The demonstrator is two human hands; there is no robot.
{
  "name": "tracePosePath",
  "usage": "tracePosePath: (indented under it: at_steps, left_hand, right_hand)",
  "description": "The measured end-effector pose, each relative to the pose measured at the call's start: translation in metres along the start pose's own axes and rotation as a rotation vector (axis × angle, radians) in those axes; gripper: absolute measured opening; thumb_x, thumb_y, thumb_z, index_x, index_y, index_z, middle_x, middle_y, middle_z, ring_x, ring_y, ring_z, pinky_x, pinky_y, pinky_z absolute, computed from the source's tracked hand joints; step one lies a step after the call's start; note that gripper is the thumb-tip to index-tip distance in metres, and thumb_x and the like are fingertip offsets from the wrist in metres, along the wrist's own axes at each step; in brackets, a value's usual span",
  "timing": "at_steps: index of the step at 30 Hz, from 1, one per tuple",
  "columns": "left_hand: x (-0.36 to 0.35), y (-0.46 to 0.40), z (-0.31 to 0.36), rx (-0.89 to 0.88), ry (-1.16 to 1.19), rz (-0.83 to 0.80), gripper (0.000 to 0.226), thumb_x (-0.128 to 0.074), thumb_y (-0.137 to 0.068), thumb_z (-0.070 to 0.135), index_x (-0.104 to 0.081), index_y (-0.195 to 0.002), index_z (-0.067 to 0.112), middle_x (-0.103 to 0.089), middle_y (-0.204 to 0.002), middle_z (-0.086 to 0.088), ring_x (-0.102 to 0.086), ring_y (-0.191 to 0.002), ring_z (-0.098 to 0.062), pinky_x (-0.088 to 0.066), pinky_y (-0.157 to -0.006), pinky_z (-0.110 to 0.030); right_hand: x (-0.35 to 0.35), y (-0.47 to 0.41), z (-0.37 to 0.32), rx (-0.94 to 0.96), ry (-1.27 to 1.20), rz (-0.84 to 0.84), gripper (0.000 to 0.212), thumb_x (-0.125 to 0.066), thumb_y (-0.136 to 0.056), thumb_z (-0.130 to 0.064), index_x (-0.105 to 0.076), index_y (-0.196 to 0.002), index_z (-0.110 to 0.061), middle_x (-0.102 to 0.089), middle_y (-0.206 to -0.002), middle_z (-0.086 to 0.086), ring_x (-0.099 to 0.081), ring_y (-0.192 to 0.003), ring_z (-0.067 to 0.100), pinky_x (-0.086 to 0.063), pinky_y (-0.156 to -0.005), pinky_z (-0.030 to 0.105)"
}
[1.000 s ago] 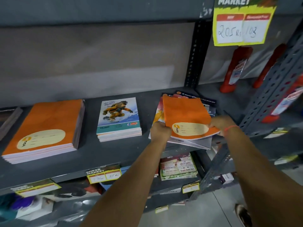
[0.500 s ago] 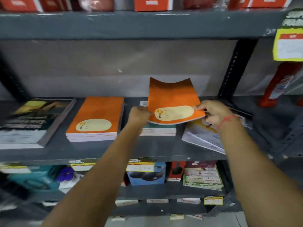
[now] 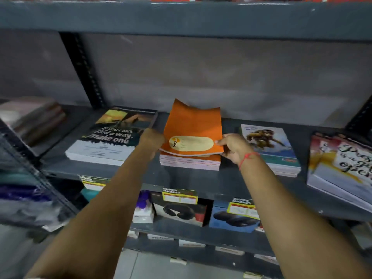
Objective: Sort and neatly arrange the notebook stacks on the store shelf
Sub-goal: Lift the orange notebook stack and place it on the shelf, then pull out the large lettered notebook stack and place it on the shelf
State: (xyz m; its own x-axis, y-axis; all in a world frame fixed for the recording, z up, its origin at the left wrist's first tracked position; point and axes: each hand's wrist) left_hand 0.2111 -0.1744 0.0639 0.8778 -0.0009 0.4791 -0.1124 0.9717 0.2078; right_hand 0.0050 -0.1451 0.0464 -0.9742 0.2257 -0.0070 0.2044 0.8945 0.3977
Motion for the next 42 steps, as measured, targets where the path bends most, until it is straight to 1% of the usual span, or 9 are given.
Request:
tracePosePath:
  at_steps: [2,5,7,12,18,22,29,39,42]
  left_hand:
    - [0.003,-0.011,-0.011,0.017,0.064,-0.023,0.028,-0.046,-0.088,-0.002,-0.057,-0.113,-0.007,-0.044,-0.065,-0.003,-0.043,-0.057,-0.012,-0.046,-0.051,-0.02]
    - [0.001,-0.019,-0.02,0.009,0.003,-0.019,0.023,-0.047,-0.086,-0.001,-0.054,-0.069,0.012,-0.047,-0.068,-0.004,-0.045,-0.059,-0.014,-0.052,-0.067,-0.034]
    - [-0.004,-0.023,-0.026,-0.011,-0.074,-0.01,0.034,-0.047,-0.083,-0.003,-0.041,-0.055,0.014,-0.042,-0.06,-0.003,-0.042,-0.058,-0.016,-0.045,-0.055,-0.03]
    - [-0.009,-0.026,-0.031,-0.046,-0.213,-0.007,0.03,-0.049,-0.084,0.005,-0.042,-0.057,0.013,-0.048,-0.063,-0.005,-0.05,-0.071,-0.024,-0.04,-0.062,-0.029]
    - [0.004,-0.029,-0.025,-0.095,-0.445,-0.031,0.021,-0.054,-0.085,0.016,-0.064,-0.093,-0.001,-0.067,-0.099,-0.018,-0.061,-0.1,-0.036,-0.05,-0.083,-0.041]
    - [-0.009,-0.021,-0.001,-0.196,-0.475,0.07,0.025,-0.047,-0.089,0.013,-0.062,-0.098,-0.005,-0.055,-0.069,-0.006,-0.053,-0.065,-0.023,-0.043,-0.059,-0.029]
    - [-0.123,0.028,0.06,-0.411,-0.181,-0.133,0.025,-0.057,-0.084,0.011,-0.066,-0.105,0.001,-0.067,-0.116,-0.018,-0.06,-0.111,-0.031,-0.046,-0.093,-0.031]
    - [-0.311,0.131,0.105,-0.502,-0.379,-0.571,0.026,-0.047,-0.086,0.01,-0.067,-0.081,-0.006,-0.067,-0.093,-0.028,-0.063,-0.098,-0.038,-0.05,-0.082,-0.039]
    - [-0.344,0.143,0.109,-0.465,-0.438,-0.54,0.029,-0.047,-0.089,0.013,-0.063,-0.104,-0.006,-0.064,-0.113,-0.027,-0.059,-0.108,-0.039,-0.048,-0.088,-0.038]
  right_hand:
    - [-0.009,-0.006,0.009,0.013,0.054,0.068,0.019,-0.052,-0.084,0.007,-0.06,-0.095,-0.005,-0.06,-0.083,0.009,-0.057,-0.073,0.018,-0.049,-0.058,0.026]
    - [-0.013,-0.015,0.019,0.038,0.16,0.183,0.018,-0.061,-0.077,0.006,-0.058,-0.066,-0.007,-0.063,-0.084,0.013,-0.062,-0.088,0.029,-0.053,-0.082,0.041]
    - [-0.013,-0.021,0.026,0.049,0.204,0.248,0.023,-0.065,-0.073,0.004,-0.057,-0.059,-0.012,-0.064,-0.088,0.015,-0.064,-0.095,0.032,-0.051,-0.091,0.044]
    - [-0.016,-0.007,0.028,0.129,0.402,0.364,0.004,-0.065,-0.075,0.001,-0.068,-0.077,-0.001,-0.065,-0.092,0.018,-0.06,-0.089,0.027,-0.048,-0.079,0.034]
    - [-0.012,0.004,0.026,0.231,0.543,0.379,0.045,-0.063,-0.082,-0.008,-0.054,-0.126,-0.001,-0.058,-0.13,0.016,-0.054,-0.118,0.031,-0.042,-0.093,0.031]
    - [0.007,0.012,0.019,0.314,0.445,0.474,0.036,-0.056,-0.088,-0.013,-0.058,-0.123,-0.004,-0.057,-0.132,0.013,-0.052,-0.121,0.027,-0.039,-0.097,0.028]
    - [0.108,0.032,0.021,0.37,0.458,0.796,0.029,-0.045,-0.088,-0.005,-0.069,-0.105,-0.004,-0.068,-0.114,0.015,-0.06,-0.102,0.032,-0.034,-0.07,0.022]
    - [0.306,0.068,0.08,-0.152,0.716,0.999,0.043,-0.048,-0.089,-0.027,-0.049,-0.126,-0.006,-0.048,-0.132,0.023,-0.043,-0.122,0.041,-0.039,-0.097,0.045]
    - [0.343,0.074,0.098,-0.245,0.686,0.922,0.035,-0.046,-0.086,-0.027,-0.057,-0.109,-0.003,-0.055,-0.127,0.026,-0.051,-0.115,0.044,-0.043,-0.095,0.049]
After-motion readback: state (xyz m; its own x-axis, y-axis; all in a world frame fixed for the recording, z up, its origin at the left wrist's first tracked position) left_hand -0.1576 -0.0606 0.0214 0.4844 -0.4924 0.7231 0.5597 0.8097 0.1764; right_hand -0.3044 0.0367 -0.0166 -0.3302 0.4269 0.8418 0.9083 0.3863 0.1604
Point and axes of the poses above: each hand's wrist, its own y-axis away from the middle knuckle, its own x-axis out of the back of the hand, z = x × y
